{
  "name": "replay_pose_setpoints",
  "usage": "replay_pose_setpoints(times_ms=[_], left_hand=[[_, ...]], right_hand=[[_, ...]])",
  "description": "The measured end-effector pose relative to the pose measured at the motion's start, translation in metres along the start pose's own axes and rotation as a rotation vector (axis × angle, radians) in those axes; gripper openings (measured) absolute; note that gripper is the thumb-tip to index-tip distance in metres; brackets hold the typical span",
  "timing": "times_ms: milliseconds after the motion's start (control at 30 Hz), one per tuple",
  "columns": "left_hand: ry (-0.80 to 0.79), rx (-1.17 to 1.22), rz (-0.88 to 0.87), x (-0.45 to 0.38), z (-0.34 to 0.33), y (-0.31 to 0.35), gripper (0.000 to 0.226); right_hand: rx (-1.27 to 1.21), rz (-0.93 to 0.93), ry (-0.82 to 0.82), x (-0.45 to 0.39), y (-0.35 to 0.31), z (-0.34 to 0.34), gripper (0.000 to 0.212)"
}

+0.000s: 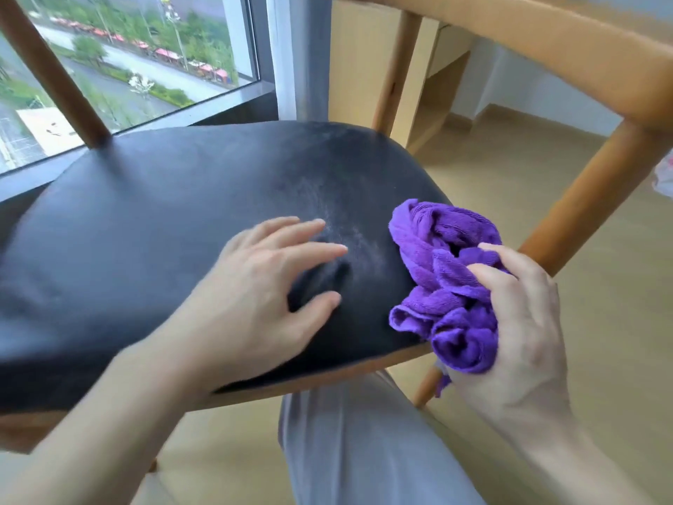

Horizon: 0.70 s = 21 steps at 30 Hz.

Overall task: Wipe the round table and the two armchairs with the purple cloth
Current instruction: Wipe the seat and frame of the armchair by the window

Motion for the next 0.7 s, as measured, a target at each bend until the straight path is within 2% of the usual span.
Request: replay_pose_setpoints(times_ms=[167, 300, 433, 600, 700], left_hand=[[-0.072, -0.064, -0.069, -0.004, -0.021, 0.017, 0.062], [-0.049, -0.004, -0.085, -0.011, -0.010, 0.001, 0.074], [-0.040, 0.040, -0.008, -0.009, 0.009, -0.022, 0.088], [0.058, -0.027, 0.230, 0.011, 0.050, -0.070, 0.068], [0.072, -0.056, 0.362, 0.024, 0.063, -0.085, 0.063]], right_hand=[[-0.082, -0.175, 0.100, -0.003, -0.021, -0.015, 0.059], [-0.102, -0.153, 0.029, -0.028, -0.036, -0.024, 0.057], [-0.115, -0.224, -0.055, -0.061, -0.055, -0.033, 0.050], [-0.127, -0.097, -0.147, -0.064, -0.096, -0.053, 0.051], [-0.173, 0.066, -0.244, -0.053, -0.128, -0.068, 0.051]])
Point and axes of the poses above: each hand's wrist, its own x-axis away from the middle knuckle, its own z-axis out of the back of the hand, y = z × x, the point moved 1 cm from there along -x, towards the middle knuckle, and after that the axes turned 3 degrees about -x, right-handed, at the moved point
